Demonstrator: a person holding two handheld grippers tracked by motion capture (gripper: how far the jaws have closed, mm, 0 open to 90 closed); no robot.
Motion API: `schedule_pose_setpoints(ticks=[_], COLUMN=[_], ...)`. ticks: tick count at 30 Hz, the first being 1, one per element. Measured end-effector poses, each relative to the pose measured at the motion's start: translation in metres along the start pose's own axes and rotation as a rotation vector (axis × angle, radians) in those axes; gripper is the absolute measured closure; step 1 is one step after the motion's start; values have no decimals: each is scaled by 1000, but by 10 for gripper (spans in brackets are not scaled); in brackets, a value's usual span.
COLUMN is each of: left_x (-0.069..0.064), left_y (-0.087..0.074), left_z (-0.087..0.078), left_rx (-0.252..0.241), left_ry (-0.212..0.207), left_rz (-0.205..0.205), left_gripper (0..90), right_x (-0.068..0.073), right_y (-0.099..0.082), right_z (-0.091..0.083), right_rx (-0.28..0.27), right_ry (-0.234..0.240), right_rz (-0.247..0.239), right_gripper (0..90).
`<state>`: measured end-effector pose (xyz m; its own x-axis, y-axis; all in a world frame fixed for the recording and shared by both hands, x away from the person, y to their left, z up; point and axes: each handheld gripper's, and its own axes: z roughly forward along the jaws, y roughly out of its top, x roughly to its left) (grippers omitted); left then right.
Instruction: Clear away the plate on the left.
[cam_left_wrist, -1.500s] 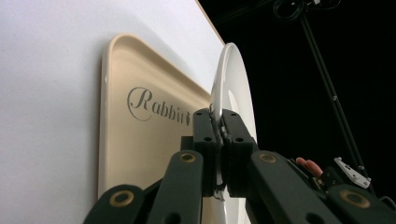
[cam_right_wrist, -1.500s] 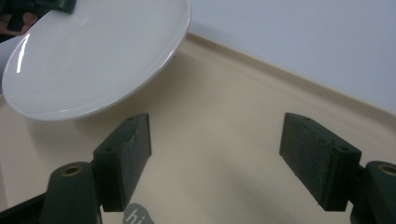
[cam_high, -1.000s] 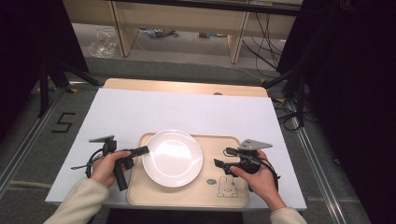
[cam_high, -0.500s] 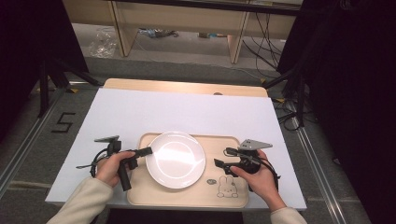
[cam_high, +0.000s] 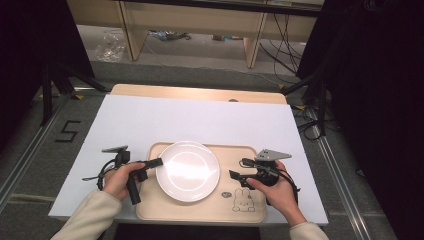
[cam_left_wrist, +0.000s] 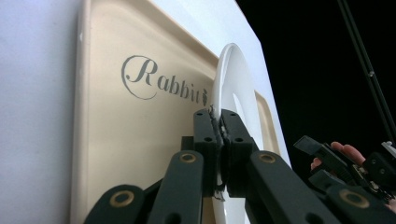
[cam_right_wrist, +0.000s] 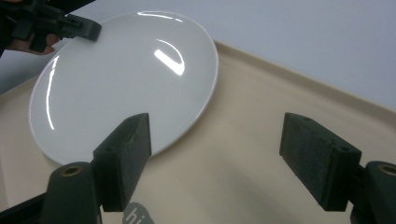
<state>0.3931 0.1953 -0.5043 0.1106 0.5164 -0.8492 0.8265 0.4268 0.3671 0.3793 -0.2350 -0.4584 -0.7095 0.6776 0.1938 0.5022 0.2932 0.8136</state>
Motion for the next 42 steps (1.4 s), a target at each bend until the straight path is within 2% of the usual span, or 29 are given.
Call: schedule_pose_setpoints(ticks=[1, 2, 3, 5, 6, 8, 9, 10, 14, 15, 17, 18, 21, 22, 23, 24, 25, 26, 27, 29, 32, 33, 34, 35, 36, 37, 38, 42], left_x=[1, 0, 1, 1, 1, 0, -1, -1, -1, -3, -3, -4, -8, -9, -10, -11, -14, -14, -16, -19, -23, -26, -26, -28, -29, -32, -32, -36], left_y=[0, 0, 1, 1, 1, 1, 0, 0, 0, -1, -1, -1, 0, 0, -1, -2, -4, -4, -5, -6, -5, -5, -5, -4, -3, -2, -2, -3], left_z=[1, 1, 1, 2, 1, 1, 2, 2, 3, 3, 2, 2, 0, 1, 1, 1, 3, 3, 3, 2, -2, -5, -5, -7, -9, -12, -12, -16], left_rx=[-5, 0, 5, -3, 9, 13, 12, 12, 21, 25, 29, 21, -4, -7, -10, 0, -4, -4, -7, -11, -30, -59, -59, -81, -86, -105, -105, -105], left_ry=[-11, 4, 0, -2, 13, 30, 51, 51, 75, 97, 136, 133, 126, 123, 120, 117, 111, 111, 108, 107, 118, 134, 134, 140, 147, 150, 150, 145], left_rz=[26, 22, 40, 48, 58, 119, 156, 156, 210, 219, 294, 314, 335, 355, 375, 405, 439, 439, 458, 505, 573, 608, 608, 633, 659, 701, 701, 749], left_gripper=[861, 862, 862, 860, 858, 848, 835, 832, 816, 801, 760, 760, 736, 710, 647, 647, 592, 570, 570, 510, 426, 369, 348, 348, 322, 296, 291, 265], right_x=[-1, -1, -1, -1, 0, 1, -1, -1, -1, 0, 0, 0, 1, 1, 3, 3, 3, 3, 3, 3, 3, 2, 2, 3, 3, 3, 3, 3], right_y=[0, 0, 0, 0, 0, 0, 0, 0, 0, 0, 0, 0, 1, 1, 0, 0, 0, 0, 0, 0, 0, 1, 1, 0, 1, 0, 0, 0], right_z=[0, 0, 0, 0, 0, -1, 1, 1, 1, 1, 1, 1, 0, 0, 1, 1, 1, 1, 1, 1, -1, -1, -1, -1, -1, -1, -1, -1], right_rx=[-5, -5, -4, -4, -4, -3, -9, -9, -10, -9, -9, -9, -14, -11, -17, -17, -19, -19, -19, -17, -5, -6, -6, -6, -6, 0, 0, -4], right_ry=[-7, -6, 6, 4, 3, -5, -6, -6, -5, 1, 3, 3, -8, -8, -3, -3, -4, -4, -4, -1, -3, -6, -6, -7, -8, -2, -2, -6], right_rz=[-22, -21, -13, -13, -11, -5, -36, -36, -38, -27, -23, -23, -30, -32, -7, -7, -6, -6, -7, -8, -12, -17, -17, -15, -15, -11, -11, -16], right_gripper=[258, 258, 258, 258, 257, 256, 255, 255, 255, 255, 255, 255, 253, 253, 252, 252, 252, 252, 251, 252, 251, 251, 251, 251, 251, 250, 250, 250])
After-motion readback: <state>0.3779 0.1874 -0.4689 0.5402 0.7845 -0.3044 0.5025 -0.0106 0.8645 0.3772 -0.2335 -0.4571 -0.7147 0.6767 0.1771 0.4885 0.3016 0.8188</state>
